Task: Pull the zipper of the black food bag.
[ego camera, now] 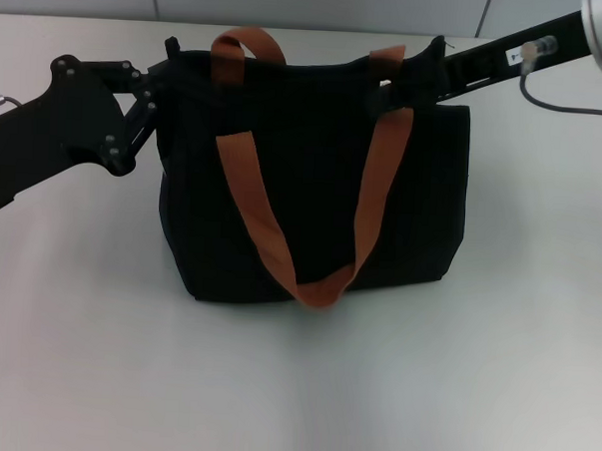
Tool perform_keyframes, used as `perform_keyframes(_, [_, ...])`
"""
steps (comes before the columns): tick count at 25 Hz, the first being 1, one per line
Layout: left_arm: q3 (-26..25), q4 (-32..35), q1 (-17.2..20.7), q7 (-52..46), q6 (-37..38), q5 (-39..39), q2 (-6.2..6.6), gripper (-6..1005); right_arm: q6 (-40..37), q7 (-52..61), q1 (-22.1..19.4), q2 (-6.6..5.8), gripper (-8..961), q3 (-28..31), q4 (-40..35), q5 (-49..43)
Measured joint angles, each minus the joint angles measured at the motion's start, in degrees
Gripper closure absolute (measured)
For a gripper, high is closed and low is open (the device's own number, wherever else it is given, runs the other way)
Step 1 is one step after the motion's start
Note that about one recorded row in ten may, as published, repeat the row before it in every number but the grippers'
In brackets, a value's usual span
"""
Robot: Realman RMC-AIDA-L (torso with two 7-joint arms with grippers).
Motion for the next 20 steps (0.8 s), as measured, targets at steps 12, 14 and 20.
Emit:
perform_keyframes(12, [0.0, 0.0, 0.0, -0.2, 0.1, 0.0, 0.01, 960, -11.1, -12.2, -8.2, -0.08, 311, 15.7, -4.6, 16.7])
perform_keyframes(14, [0.0, -0.1, 0.0, -0.2, 0.1, 0.0, 0.0, 960, -12.9, -17.7, -10.2, -0.17, 310, 17.9, -2.2, 20.8])
perform_keyframes(20, [0.4, -0.4, 0.0, -0.4, 0.0, 0.0, 0.0, 959, -21.6, -43.7, -15.1, -2.71, 310, 21.1, 17.0, 33.4])
